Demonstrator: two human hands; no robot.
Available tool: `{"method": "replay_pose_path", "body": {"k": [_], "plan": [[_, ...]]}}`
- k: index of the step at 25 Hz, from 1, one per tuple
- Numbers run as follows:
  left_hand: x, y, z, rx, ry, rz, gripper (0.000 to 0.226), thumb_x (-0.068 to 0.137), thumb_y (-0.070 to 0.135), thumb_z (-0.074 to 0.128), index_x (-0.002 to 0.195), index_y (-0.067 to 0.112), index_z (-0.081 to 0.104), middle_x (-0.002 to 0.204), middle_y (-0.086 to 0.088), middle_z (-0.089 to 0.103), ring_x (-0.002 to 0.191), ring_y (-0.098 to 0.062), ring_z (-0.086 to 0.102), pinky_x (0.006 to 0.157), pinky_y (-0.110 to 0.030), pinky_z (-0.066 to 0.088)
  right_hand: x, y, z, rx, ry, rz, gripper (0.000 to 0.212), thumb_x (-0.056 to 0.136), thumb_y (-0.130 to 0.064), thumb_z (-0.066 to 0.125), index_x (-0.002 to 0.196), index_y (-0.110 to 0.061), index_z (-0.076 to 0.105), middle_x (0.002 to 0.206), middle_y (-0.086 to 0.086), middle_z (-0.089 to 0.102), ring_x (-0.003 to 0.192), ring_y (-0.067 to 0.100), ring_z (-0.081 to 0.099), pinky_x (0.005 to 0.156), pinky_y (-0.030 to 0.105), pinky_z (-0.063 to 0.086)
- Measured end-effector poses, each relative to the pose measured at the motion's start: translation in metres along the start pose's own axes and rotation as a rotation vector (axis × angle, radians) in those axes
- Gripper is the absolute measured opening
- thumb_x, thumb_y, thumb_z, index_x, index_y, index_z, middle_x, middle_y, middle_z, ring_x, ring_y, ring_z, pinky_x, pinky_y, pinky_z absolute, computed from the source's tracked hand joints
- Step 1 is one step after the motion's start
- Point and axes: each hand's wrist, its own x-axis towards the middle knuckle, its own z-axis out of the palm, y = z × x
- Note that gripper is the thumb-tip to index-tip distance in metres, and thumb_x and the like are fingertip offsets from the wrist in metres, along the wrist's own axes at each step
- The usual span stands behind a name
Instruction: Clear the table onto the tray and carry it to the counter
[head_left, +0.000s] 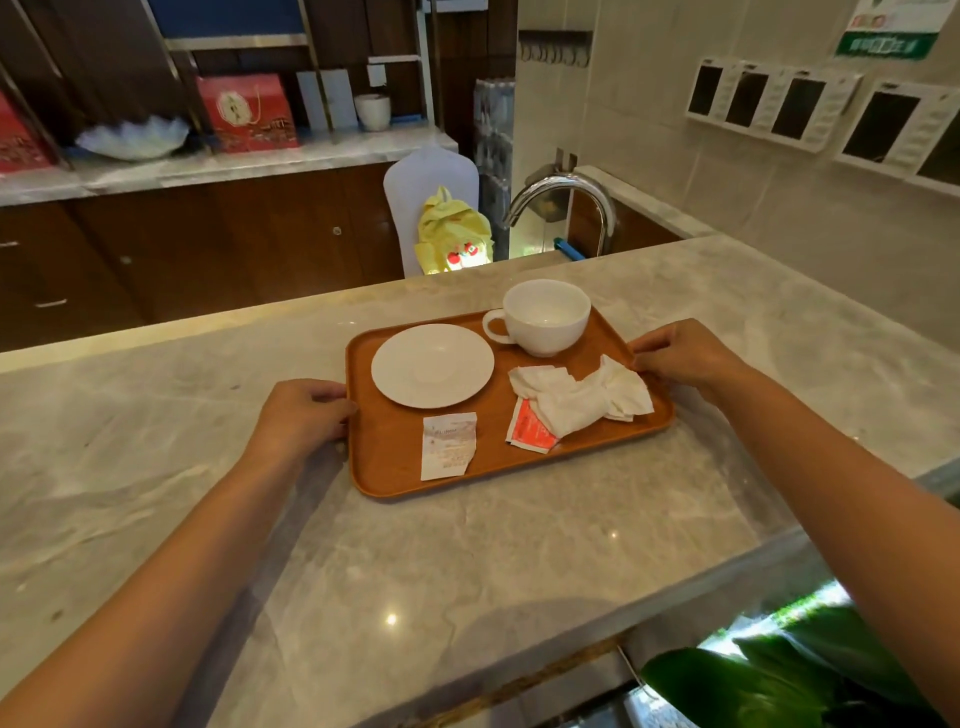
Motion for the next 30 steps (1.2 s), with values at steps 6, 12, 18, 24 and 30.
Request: {"method": "replay_pose_path", "body": {"k": [6,12,18,24,30], "plan": [[0.013,-0.003,0.003,0.152,-0.026,0.039,0.023,0.083,0.013,0.066,0.106,0.010,0.069,0.068,0.010,0.060,0.059,-0.005,0.059,0.044,-0.016,0.039,0.020,0.001,0.005,-0.139,0.029,-0.052,0.020,0.082,-0.006,0.066,0.102,-0.007,0.070,0.092,0.002,0.061,0.065,0.007,0.051,0.056,0.018,0.043],[0.018,-0.003,-0.001,0.205,-0.004,0.057,0.028,0.078,0.019,0.073,0.105,0.013,0.070,0.069,0.009,0.060,0.055,-0.003,0.060,0.039,-0.012,0.038,0.029,0.000,0.005,-0.221,0.051,-0.103,0.018,0.081,-0.011,0.069,0.098,-0.008,0.071,0.092,0.003,0.060,0.064,0.007,0.052,0.061,0.023,0.046],[0.020,-0.002,0.000,0.223,-0.007,0.056,0.030,0.078,0.021,0.073,0.107,0.013,0.068,0.068,0.011,0.059,0.057,-0.005,0.061,0.041,-0.015,0.039,0.026,0.007,0.009,-0.206,0.095,-0.136,0.016,0.082,-0.013,0.067,0.097,-0.010,0.071,0.093,0.003,0.062,0.065,0.008,0.051,0.054,0.017,0.041],[0.001,0.011,-0.009,0.430,-0.074,0.134,0.038,0.087,0.031,0.060,0.120,0.011,0.061,0.114,-0.009,0.066,0.086,-0.019,0.064,0.075,-0.033,0.052,-0.011,0.013,-0.005,-0.344,0.087,-0.234,0.018,0.088,-0.010,0.056,0.101,-0.008,0.069,0.100,0.008,0.067,0.072,0.009,0.053,0.060,0.016,0.042],[-0.103,0.004,-0.059,0.741,-0.179,0.399,0.042,0.086,0.049,0.047,0.122,0.028,0.056,0.101,0.008,0.058,0.089,-0.011,0.057,0.074,-0.028,0.047,-0.131,0.057,-0.031,-0.756,0.230,-0.392,0.021,0.085,-0.020,0.056,0.065,-0.016,0.052,0.071,0.006,0.058,0.067,0.026,0.058,0.055,0.031,0.042]]}}
